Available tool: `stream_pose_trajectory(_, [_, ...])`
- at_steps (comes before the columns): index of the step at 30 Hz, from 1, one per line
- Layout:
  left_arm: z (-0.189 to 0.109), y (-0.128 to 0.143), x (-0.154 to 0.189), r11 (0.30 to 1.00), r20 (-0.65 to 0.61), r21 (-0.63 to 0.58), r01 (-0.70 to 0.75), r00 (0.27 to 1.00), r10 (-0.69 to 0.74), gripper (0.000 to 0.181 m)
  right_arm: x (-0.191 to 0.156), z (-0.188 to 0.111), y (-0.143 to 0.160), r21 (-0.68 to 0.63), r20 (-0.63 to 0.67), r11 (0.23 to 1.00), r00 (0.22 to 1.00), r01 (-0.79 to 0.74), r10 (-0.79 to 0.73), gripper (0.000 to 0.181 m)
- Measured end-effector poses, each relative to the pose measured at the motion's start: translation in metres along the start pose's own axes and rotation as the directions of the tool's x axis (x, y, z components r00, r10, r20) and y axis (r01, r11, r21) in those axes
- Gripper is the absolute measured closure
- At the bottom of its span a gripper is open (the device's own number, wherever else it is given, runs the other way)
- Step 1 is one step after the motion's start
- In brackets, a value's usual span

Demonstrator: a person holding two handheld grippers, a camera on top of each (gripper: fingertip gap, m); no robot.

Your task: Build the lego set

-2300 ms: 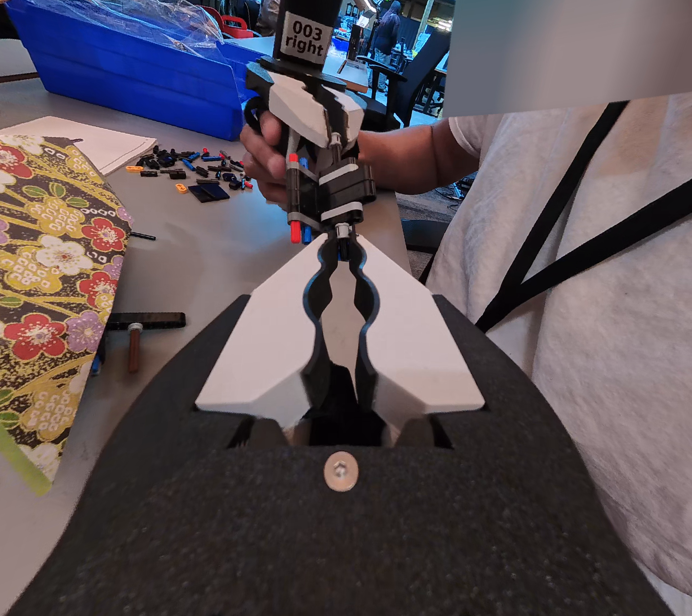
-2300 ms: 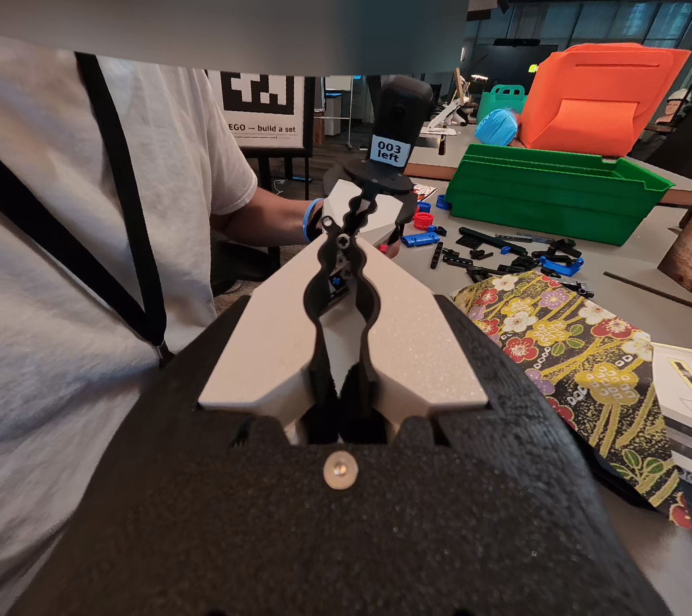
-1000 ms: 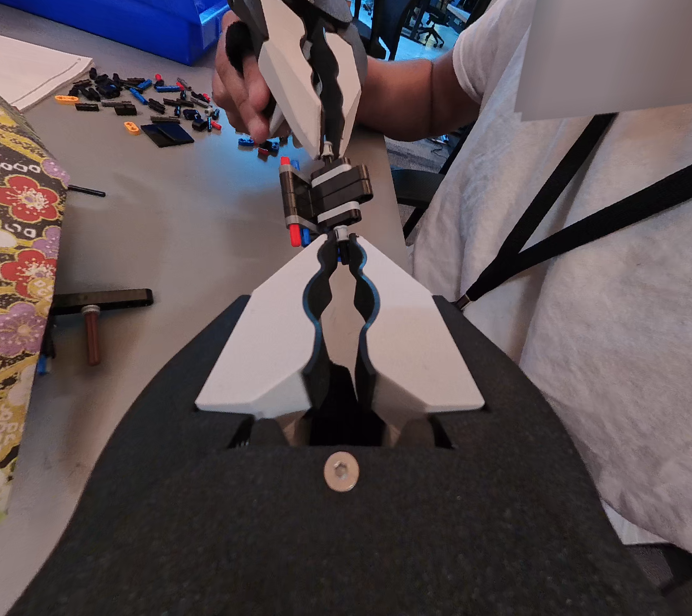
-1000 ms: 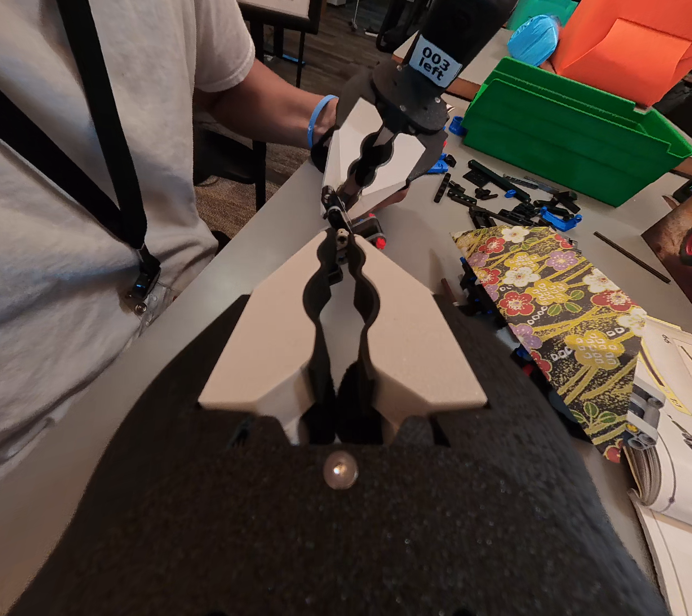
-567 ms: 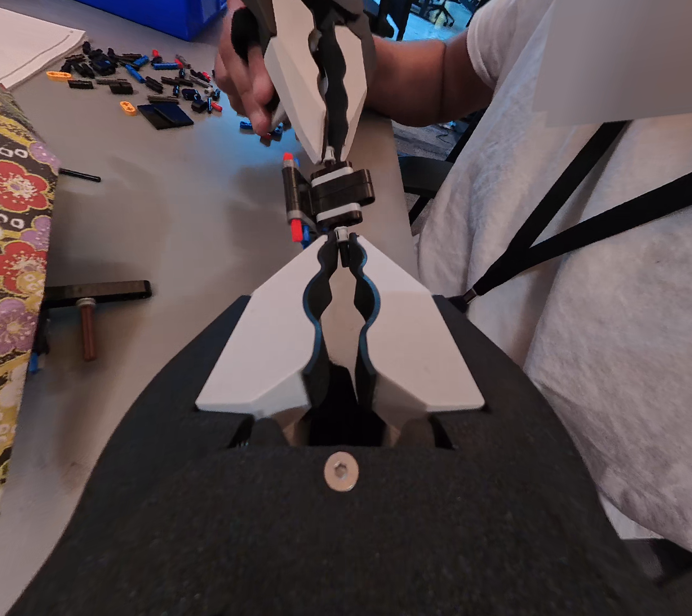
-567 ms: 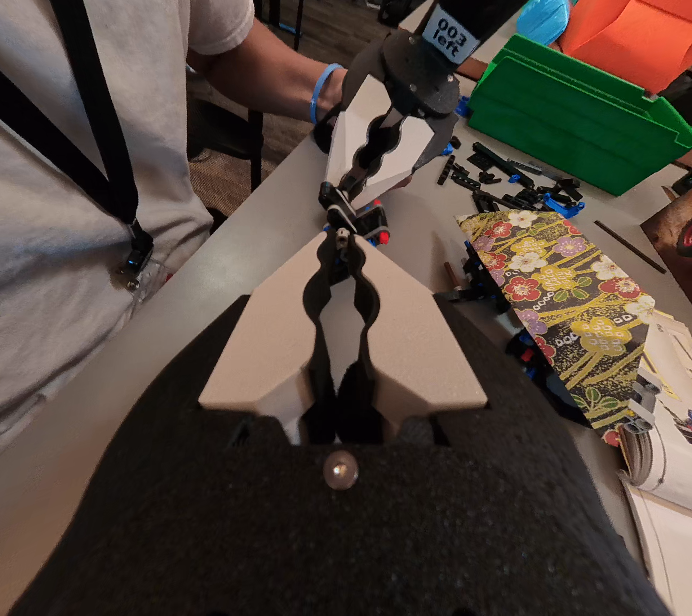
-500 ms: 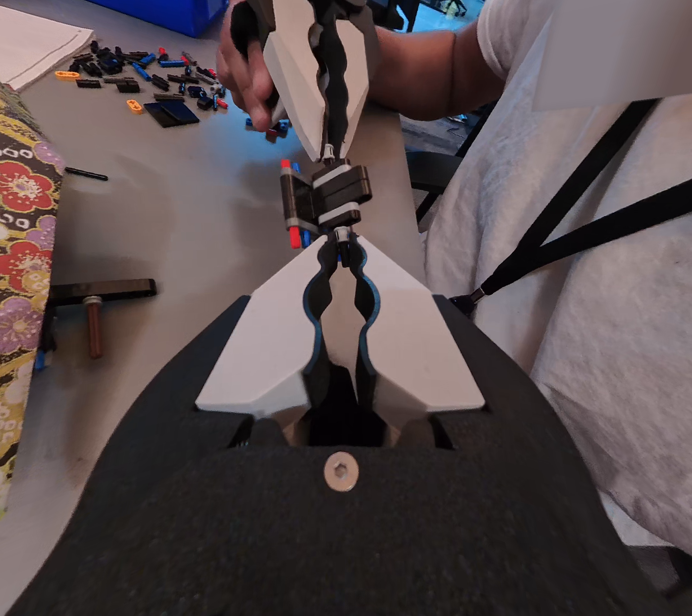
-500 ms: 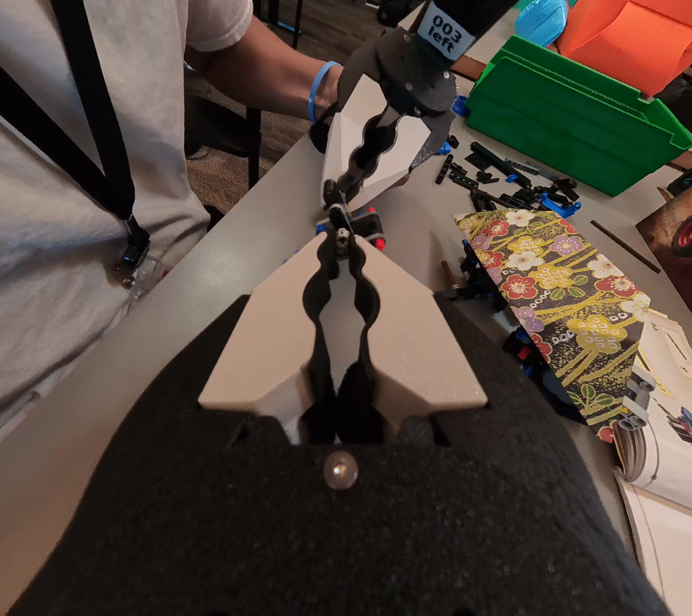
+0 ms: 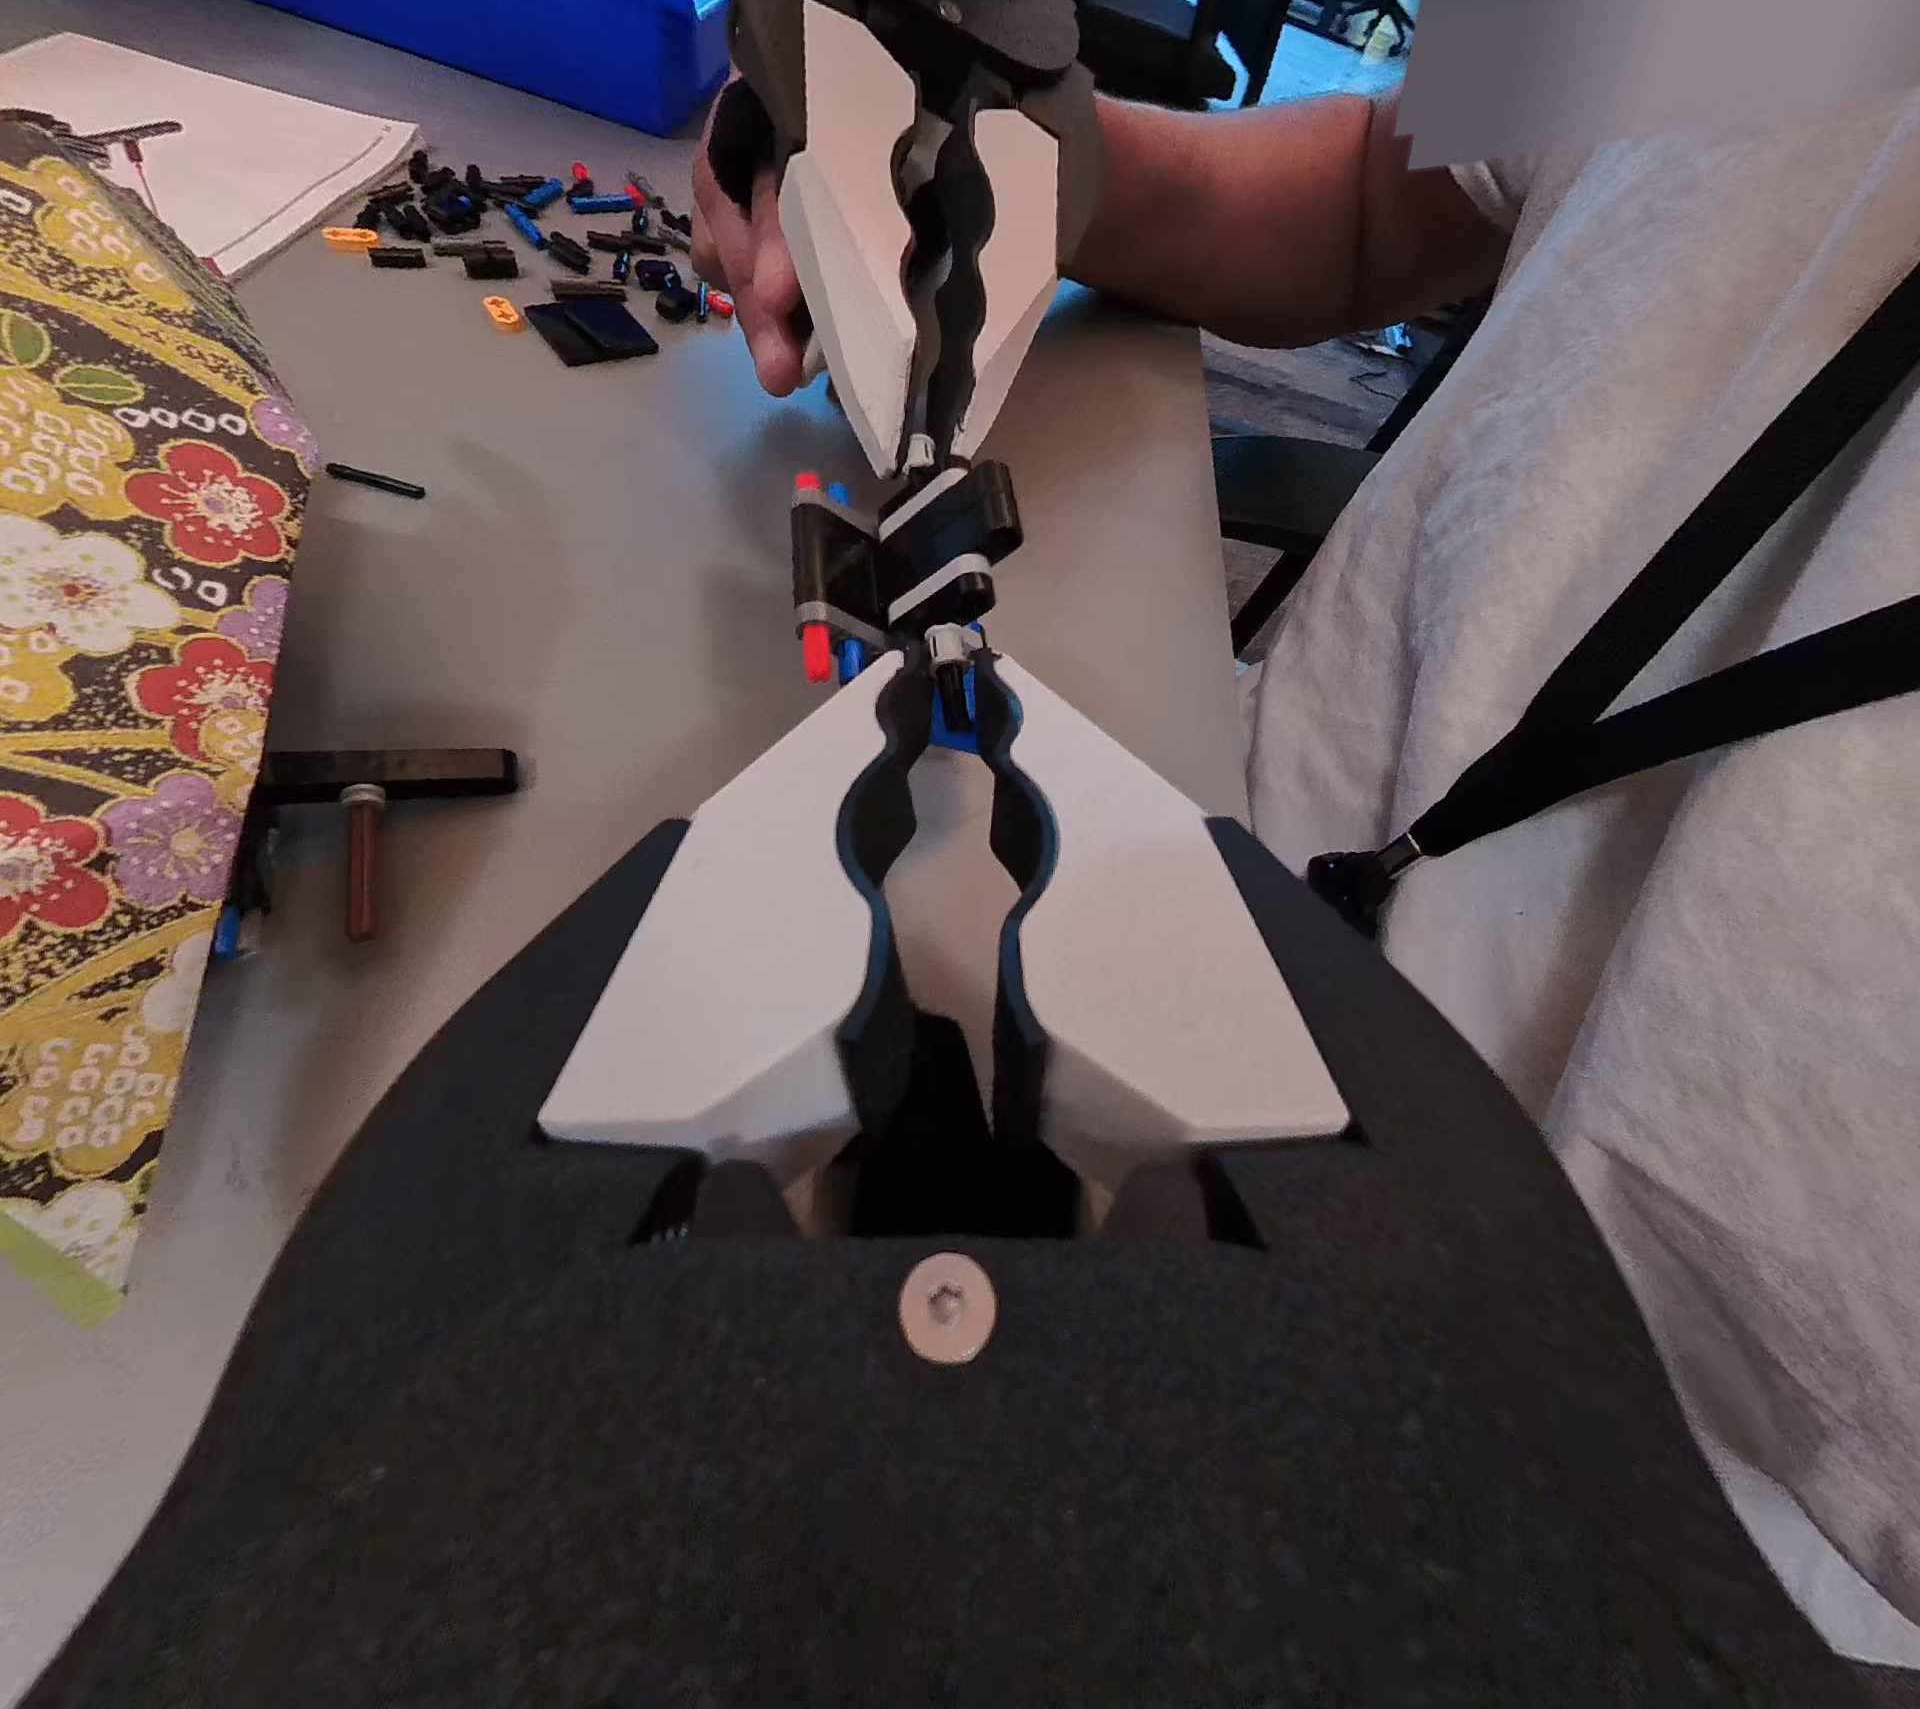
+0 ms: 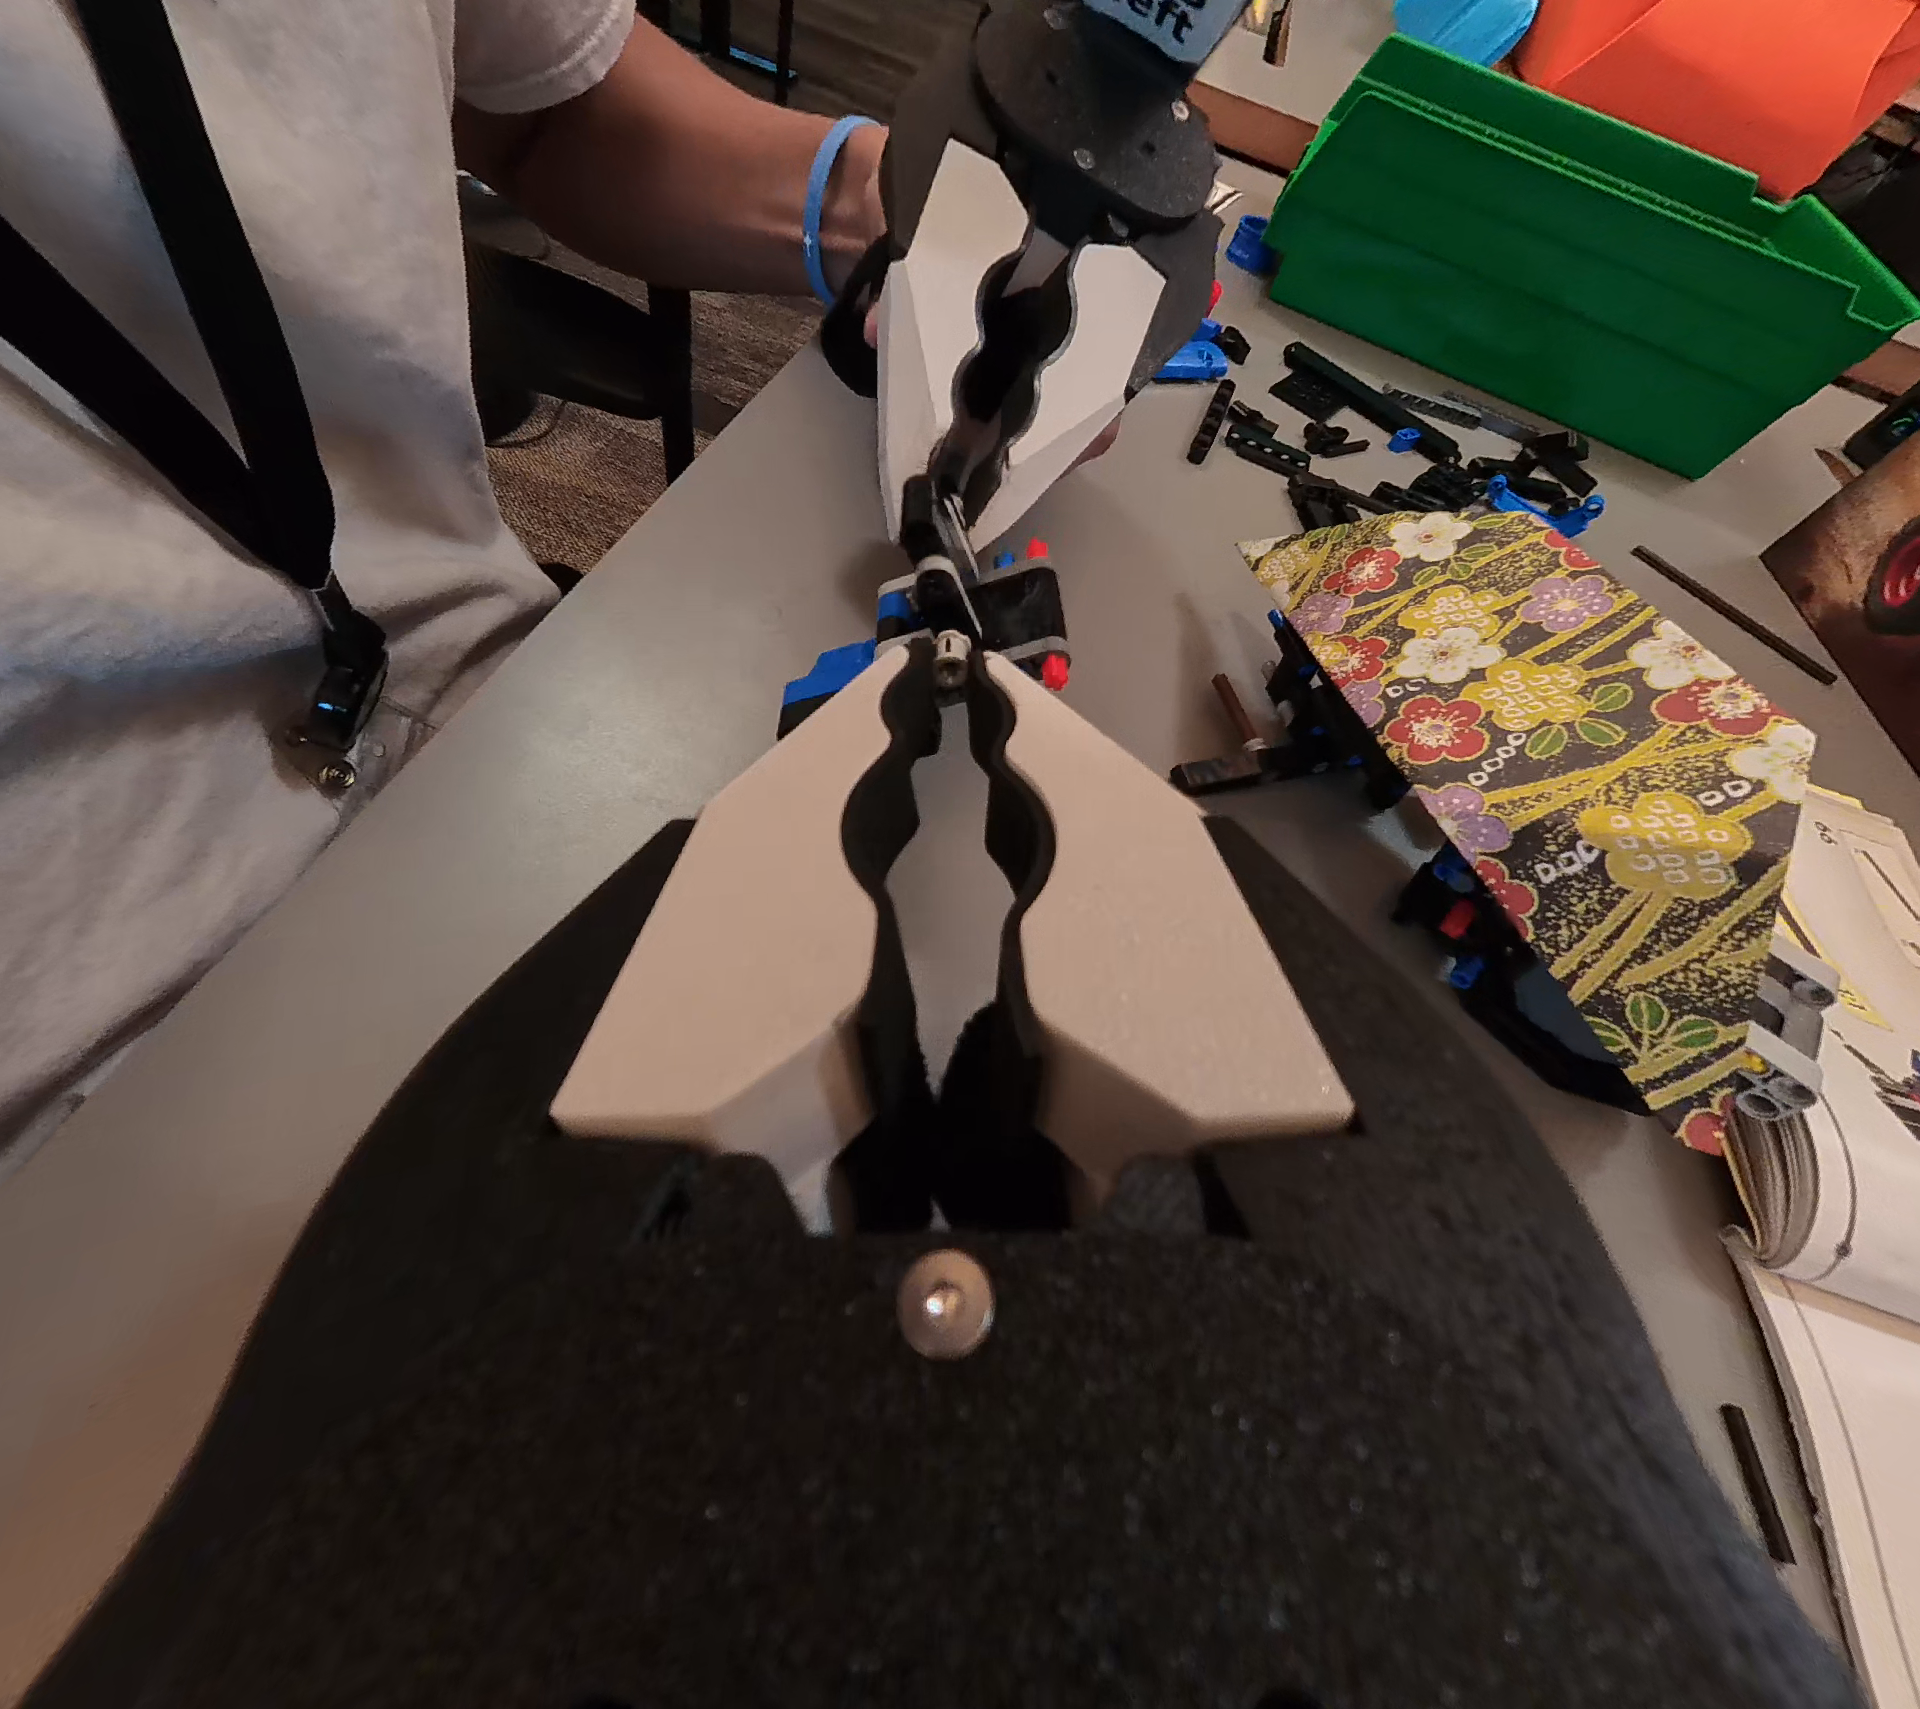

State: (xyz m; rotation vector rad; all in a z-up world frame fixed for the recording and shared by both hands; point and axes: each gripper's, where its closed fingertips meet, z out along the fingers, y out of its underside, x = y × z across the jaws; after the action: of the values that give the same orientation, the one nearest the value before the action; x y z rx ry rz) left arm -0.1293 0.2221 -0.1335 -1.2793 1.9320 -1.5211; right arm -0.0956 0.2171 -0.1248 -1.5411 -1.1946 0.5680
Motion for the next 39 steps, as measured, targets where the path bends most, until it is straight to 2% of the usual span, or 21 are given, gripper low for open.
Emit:
stream_pose_trajectory(1, [0.001,0.001,0.0,1.0,0.008,-0.007,-0.005,1.0,0.005,0.176,0.0,0.0,0.001,-0.006,0.0,1.0,1.0,-0.001,0.001,0.176])
stream_pose_trajectory(15, [-0.002,0.004,-0.002,1.0,0.032,-0.021,-0.008,0.999,0.009,0.178,-0.001,0.0,0.005,-0.016,0.008,1.0,1.0,-0.019,0.02,0.176])
stream_pose_trajectory(21, [-0.001,0.014,-0.004,0.995,0.054,-0.084,-0.056,0.997,0.061,0.179,-0.004,0.006,0.012,-0.057,0.011,0.998,1.0,-0.004,0.004,0.177])
stream_pose_trajectory(24, [0.001,0.016,-0.006,0.993,0.061,-0.102,-0.054,0.996,0.06,0.179,-0.002,0.005,0.005,-0.01,0.003,1.0,1.0,-0.014,0.014,0.177])
stream_pose_trajectory(27, [0.009,0.027,-0.004,0.978,0.056,-0.183,-0.101,0.992,0.112,0.179,-0.006,0.008,-0.004,0.016,0.01,1.0,1.0,0.008,-0.008,0.177])
stream_pose_trajectory(29, [0.014,0.031,-0.002,0.968,0.045,-0.219,-0.123,0.99,0.136,0.179,-0.008,0.01,-0.007,-0.007,0.007,0.999,0.999,0.048,-0.048,0.176])
stream_pose_trajectory(31, [0.013,0.028,-0.001,0.974,0.026,-0.2,-0.107,0.993,0.115,0.179,-0.008,0.008,-0.009,-0.029,0.005,0.998,0.998,0.056,-0.056,0.176])
stream_pose_trajectory(34, [0.012,0.026,-0.001,0.978,0.023,-0.184,-0.097,0.994,0.102,0.179,-0.008,0.002,0.005,-0.112,0.011,0.992,0.998,0.057,-0.056,0.176])
stream_pose_trajectory(39, [0.015,0.033,0.001,0.969,-0.007,-0.229,-0.091,0.996,0.091,0.179,-0.013,0.004,0.012,-0.128,0.031,0.99,0.998,0.06,-0.056,0.177])
